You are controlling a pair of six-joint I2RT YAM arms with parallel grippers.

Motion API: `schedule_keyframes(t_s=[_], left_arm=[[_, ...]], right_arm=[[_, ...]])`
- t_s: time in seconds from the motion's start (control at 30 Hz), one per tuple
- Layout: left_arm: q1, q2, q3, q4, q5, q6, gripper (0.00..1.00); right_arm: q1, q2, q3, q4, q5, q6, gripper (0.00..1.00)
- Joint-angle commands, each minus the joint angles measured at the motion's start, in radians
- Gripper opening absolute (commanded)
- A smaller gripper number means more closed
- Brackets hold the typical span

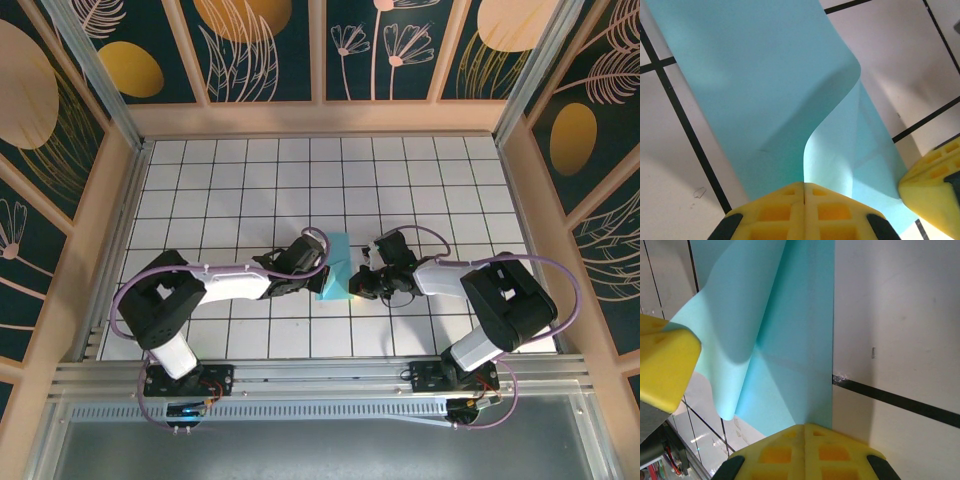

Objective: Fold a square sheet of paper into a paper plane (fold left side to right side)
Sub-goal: Fold the triangle a second time at the center of the table.

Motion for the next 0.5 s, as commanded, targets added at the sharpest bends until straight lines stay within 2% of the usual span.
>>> schedule_keyframes(t_s=[0.0, 0.47], left_arm=[[0.009, 0.012, 0.024, -0.021, -0.014, 0.022, 0.00], [0.019, 0.013, 0.033, -0.025, -0.030, 0.031, 0.00]], right_arm=[[0.009, 0.037, -0.001, -0.065, 0.058, -0.024, 0.00], [0.010, 0.041, -0.004, -0.060, 0.058, -0.024, 0.00]])
